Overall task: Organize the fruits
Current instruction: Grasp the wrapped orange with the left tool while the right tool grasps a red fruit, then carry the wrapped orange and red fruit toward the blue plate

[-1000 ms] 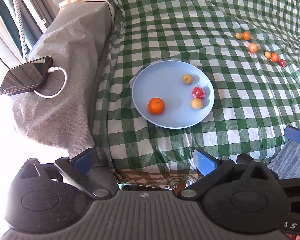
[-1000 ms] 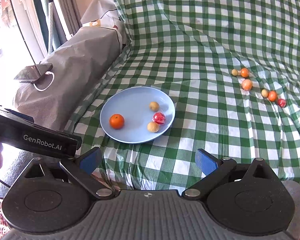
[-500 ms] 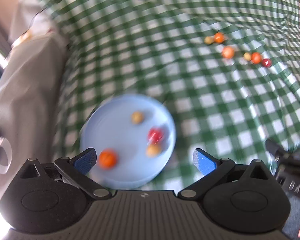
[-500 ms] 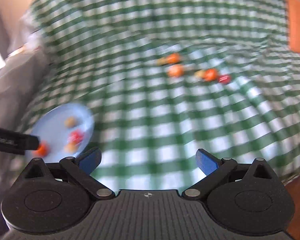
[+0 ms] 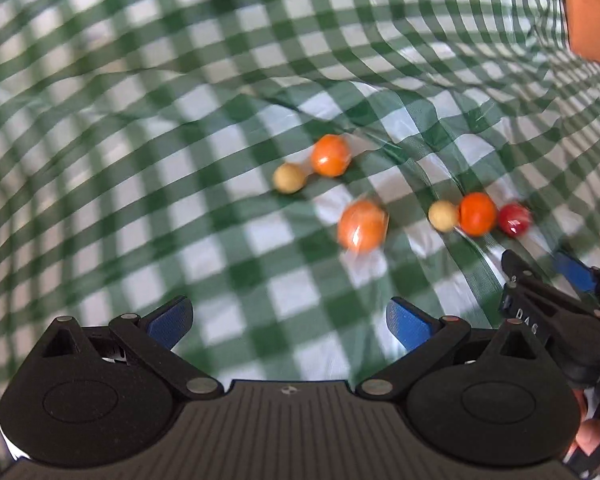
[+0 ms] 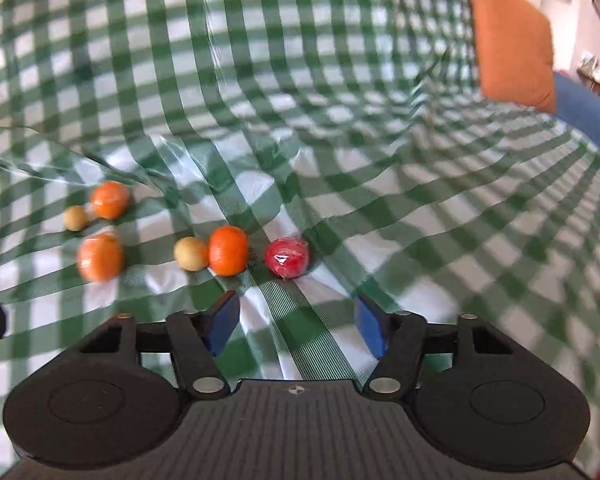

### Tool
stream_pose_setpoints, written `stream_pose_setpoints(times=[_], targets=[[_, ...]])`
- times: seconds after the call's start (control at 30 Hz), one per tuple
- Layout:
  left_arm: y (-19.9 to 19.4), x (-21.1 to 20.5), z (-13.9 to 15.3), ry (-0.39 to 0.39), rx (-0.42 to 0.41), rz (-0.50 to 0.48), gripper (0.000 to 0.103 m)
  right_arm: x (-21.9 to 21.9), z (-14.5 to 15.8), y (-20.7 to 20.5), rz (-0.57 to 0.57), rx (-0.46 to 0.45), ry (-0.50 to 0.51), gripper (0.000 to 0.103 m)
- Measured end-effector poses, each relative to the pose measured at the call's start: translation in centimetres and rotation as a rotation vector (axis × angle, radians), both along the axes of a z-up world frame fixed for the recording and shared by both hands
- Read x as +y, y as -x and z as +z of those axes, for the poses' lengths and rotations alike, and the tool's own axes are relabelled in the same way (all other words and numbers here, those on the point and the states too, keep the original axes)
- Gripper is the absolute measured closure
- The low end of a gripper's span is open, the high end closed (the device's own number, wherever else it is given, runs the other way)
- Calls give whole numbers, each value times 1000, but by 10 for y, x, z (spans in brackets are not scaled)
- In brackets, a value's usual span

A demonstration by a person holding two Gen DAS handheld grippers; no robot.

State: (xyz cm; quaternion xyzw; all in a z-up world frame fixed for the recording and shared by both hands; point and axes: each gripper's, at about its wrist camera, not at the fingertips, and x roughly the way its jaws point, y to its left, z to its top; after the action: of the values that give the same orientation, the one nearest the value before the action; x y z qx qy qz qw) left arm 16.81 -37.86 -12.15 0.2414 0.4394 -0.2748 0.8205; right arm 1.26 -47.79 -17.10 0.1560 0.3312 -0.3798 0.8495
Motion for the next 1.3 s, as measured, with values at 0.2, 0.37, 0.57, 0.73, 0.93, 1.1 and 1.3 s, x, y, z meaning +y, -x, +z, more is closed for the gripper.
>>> stream_pose_setpoints(times=[0.2,0.37,0.57,0.73,0.93,1.1,1.3], targets=[[-32,-45,-40,-19,13,-21,0,-28,-31,-32,7,-32,68,45],[-35,-49,-43,16,5,-49,2,-20,-34,-34,12,-30,122,46],[-21,-39,-29,100,41,-107,63,-18,-30,-30,-10,-30,148,70],[5,-6,-2,69,28,-101,63,-14,-12,-7,-84,-40,165,70],[58,81,50,10,17,-23,63,23,50,43,-26,-139,75,70],[106,179,85,-5,21,70,63,98,90,90,179,-157,-84,70],[156,292,111,-35,8,206,63,200,125,128,438,-151,-199,70]])
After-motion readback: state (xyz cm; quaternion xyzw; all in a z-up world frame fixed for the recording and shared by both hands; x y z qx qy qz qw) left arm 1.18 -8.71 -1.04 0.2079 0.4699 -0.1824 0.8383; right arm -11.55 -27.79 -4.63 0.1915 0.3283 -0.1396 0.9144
